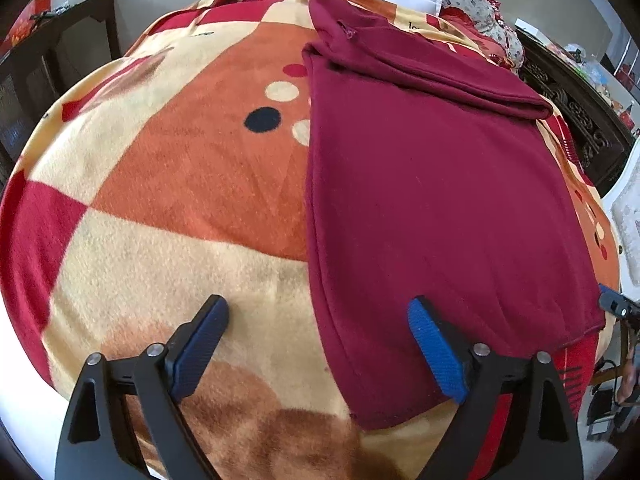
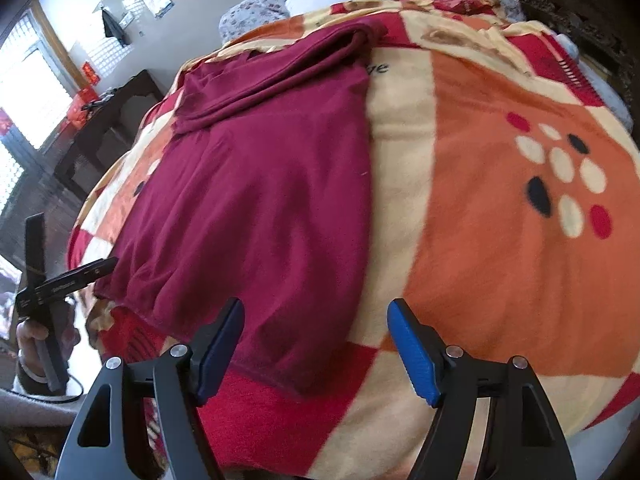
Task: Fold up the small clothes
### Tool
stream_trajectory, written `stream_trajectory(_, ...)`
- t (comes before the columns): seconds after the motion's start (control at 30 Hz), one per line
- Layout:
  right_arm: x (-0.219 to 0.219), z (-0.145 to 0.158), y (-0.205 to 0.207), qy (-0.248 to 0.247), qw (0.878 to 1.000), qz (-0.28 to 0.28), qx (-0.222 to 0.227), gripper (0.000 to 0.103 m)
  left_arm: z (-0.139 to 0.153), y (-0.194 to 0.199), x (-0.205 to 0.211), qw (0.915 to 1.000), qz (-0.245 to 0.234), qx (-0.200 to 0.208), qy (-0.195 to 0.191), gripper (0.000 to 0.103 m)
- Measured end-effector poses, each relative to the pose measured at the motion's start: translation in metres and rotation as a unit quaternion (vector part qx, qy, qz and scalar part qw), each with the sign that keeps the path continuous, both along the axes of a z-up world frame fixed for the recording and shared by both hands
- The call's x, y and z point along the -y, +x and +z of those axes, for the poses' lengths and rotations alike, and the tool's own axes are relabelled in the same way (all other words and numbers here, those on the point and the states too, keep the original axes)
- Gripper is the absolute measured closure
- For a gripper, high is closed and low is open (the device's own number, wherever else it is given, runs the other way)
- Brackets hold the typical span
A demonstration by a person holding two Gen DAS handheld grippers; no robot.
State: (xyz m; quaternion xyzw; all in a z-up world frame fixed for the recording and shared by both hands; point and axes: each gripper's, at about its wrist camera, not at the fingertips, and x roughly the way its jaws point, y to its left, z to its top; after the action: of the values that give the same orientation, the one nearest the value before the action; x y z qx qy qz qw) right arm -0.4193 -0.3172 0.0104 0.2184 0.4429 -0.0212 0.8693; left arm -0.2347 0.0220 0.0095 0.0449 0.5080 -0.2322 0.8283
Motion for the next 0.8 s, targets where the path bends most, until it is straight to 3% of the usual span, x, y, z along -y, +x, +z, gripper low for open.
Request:
stream_trajectory(0.4, 0.006, -0.015, -0.003, 0.077, 0.996, 0.003, 0.04, 0.023, -0.007, -0.008, 0.007, 0.9995, -0.029, -0.011, 0.011, 0.0)
stream_trajectory(0.67, 0.003, -0.012, 0.0, 0.069, 0.996, 0.016, 0.045, 0.022, -0.008, -0.01, 0.013, 0.999, -0.029, -0.001, 0.033, 0.0)
stream_trajectory(0.73, 0.003, -0.011, 0.0, 0.069, 0.996, 0.018, 0.049, 0.024, -0.008, -0.009, 0.013, 0.999, -0.028, -0.003, 0.033, 0.0)
stream_trajectory(0.8, 0.003, -0.01, -0.001, 0.063, 0.996, 0.018, 0.055, 0.039, -0.008, -0.009, 0.013, 0.9991, -0.028, -0.005, 0.032, 0.0)
